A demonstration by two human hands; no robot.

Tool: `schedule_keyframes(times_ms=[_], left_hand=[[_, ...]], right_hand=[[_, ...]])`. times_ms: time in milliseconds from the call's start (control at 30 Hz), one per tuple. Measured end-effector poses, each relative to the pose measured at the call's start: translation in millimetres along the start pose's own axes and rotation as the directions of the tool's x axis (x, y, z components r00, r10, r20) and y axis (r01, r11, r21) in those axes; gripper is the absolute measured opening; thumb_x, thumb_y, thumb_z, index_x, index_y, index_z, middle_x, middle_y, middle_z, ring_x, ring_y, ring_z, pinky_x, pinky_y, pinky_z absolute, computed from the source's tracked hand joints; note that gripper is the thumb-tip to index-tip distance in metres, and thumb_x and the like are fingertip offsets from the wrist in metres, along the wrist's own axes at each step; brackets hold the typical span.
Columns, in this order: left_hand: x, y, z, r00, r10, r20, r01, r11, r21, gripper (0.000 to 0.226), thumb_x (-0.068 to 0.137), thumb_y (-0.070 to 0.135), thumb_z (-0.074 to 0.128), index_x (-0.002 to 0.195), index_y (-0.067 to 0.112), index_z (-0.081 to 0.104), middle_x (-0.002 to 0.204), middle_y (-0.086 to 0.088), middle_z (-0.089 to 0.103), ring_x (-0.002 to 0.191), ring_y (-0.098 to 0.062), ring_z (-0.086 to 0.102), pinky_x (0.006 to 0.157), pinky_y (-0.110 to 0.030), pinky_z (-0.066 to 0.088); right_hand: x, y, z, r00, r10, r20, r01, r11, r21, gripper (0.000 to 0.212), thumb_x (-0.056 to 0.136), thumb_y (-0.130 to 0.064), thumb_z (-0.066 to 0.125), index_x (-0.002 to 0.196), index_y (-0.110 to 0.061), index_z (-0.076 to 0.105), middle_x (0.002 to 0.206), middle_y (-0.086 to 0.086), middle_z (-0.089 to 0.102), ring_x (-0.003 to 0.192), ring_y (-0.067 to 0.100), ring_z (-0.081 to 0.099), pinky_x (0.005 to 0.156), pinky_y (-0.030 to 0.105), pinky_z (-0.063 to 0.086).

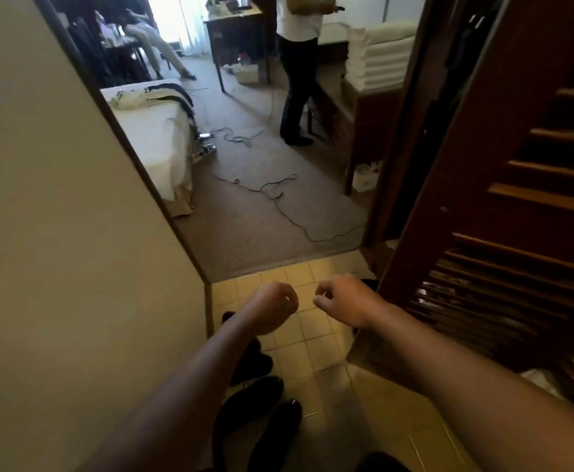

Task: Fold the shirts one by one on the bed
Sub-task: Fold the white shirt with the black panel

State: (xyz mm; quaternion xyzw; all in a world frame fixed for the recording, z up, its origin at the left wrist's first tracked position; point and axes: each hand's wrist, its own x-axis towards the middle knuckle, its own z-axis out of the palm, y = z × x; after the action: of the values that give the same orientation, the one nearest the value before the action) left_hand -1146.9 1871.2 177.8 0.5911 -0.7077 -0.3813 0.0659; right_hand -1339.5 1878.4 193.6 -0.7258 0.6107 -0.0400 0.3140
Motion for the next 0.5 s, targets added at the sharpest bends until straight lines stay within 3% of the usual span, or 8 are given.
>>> schedule_keyframes(times_ms=[100, 233, 400, 500], left_hand=[[5.2, -33.7, -33.4, 0.996, -0.038, -0.081, 0.032, 0.996, -0.079, 0.01, 0.101, 0.024, 0.059, 0.107, 0.023, 0.066, 0.101, 0.002, 0.065, 0.09, -0.011, 0.064, 0.081, -0.029, 0.057], [15.9, -59.2, -60.3, 0.985, -0.056, -0.162, 0.021, 0.977, -0.212, 0.005, 0.1, 0.026, 0.062, 0.103, 0.027, 0.066, 0.099, 0.005, 0.065, 0.089, -0.008, 0.065, 0.081, -0.031, 0.058], [82.0, -95.3, -97.3, 0.972, -0.164, -0.168, 0.135, 0.976, -0.17, 0.006, 0.098, 0.032, 0.064, 0.099, 0.027, 0.068, 0.097, 0.006, 0.066, 0.088, -0.009, 0.065, 0.083, -0.036, 0.058], [129.1, -111.8, -127.8, 0.945, -0.247, -0.213, 0.215, 0.963, -0.162, 0.015, 0.099, 0.032, 0.062, 0.11, 0.025, 0.069, 0.098, 0.006, 0.066, 0.087, -0.005, 0.063, 0.072, -0.024, 0.051]], right_hand=[[43.4, -19.0, 4.7, 0.998, -0.043, 0.055, 0.043, 0.999, -0.009, 0.028, 0.098, -0.043, 0.056, 0.112, -0.024, 0.07, 0.104, -0.005, 0.067, 0.092, 0.01, 0.062, 0.084, 0.037, 0.056], [100.6, -32.9, 8.6, 0.985, -0.129, 0.11, 0.13, 0.992, 0.005, 0.027, 0.098, -0.046, 0.056, 0.112, -0.028, 0.069, 0.099, -0.012, 0.067, 0.089, 0.003, 0.062, 0.08, 0.032, 0.057], [201.7, -53.2, -7.3, 0.957, -0.259, 0.133, 0.265, 0.964, -0.028, 0.023, 0.099, -0.038, 0.059, 0.113, -0.024, 0.071, 0.104, -0.01, 0.067, 0.092, 0.003, 0.061, 0.082, 0.028, 0.054], [271.8, -52.0, -17.3, 0.956, -0.258, 0.141, 0.261, 0.965, 0.002, 0.02, 0.098, -0.037, 0.06, 0.108, -0.024, 0.072, 0.101, -0.01, 0.067, 0.091, 0.004, 0.061, 0.083, 0.031, 0.056]])
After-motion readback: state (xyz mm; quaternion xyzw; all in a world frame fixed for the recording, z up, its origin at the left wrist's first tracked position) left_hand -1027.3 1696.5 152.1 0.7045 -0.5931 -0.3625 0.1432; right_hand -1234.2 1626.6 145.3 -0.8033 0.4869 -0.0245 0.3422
